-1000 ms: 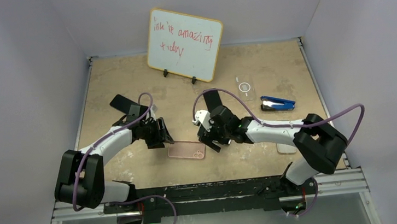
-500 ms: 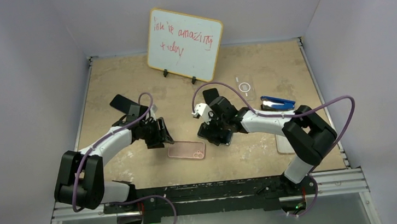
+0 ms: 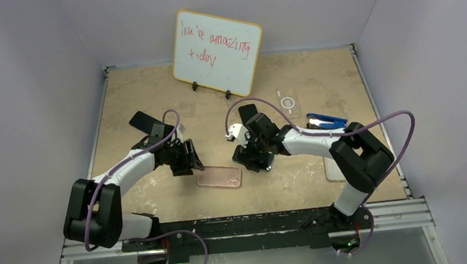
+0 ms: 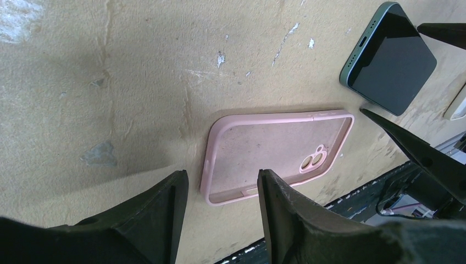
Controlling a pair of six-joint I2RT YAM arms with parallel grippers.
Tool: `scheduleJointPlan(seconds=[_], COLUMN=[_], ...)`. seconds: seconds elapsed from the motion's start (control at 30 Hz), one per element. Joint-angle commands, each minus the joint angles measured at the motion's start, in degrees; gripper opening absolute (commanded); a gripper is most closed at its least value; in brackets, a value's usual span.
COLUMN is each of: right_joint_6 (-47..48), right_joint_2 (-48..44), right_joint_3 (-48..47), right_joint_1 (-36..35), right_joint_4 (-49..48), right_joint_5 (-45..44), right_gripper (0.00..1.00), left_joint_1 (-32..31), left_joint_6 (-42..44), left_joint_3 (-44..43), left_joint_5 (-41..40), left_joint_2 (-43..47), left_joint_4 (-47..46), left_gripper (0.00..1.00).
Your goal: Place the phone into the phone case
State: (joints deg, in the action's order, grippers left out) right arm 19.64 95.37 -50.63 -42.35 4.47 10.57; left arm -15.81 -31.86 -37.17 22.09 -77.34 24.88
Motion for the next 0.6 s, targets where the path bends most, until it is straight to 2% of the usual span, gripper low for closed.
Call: scheduleJointPlan(seconds=[0.0,0.13,0.27,0.57], right_joint_6=[2.04,2.02,1.25,-1.91], right_joint_2=[2.58,4.24,4.44,0.77], right_joint_3=[-0.8,-1.67,-1.98,-0.04], right_joint_1=[-0.11,-0.14,-0.16,0.06], right_joint_4=[4.17,5.72,6.18,6.24], right_joint_5=[-0.9,-1.39,-1.71,-4.56], right_gripper=[0.88,0.81,0.68,0.6], left_joint_1=[-0.18,-0.43,-0.53,-0.95], left_joint_6=[0.74,0.74,0.57,-1.26], left_joint_3=[0.17,0.25,0.17,1.97], left_joint_5=[0.15,0.54,0.82,4.67], left_joint_2=[0.22,-0.76,-1.14,-1.09], left_joint_4=[-0.62,-0.78,-1.2,-5.7], left_gripper=[0.52,0.52,0.52,0.49])
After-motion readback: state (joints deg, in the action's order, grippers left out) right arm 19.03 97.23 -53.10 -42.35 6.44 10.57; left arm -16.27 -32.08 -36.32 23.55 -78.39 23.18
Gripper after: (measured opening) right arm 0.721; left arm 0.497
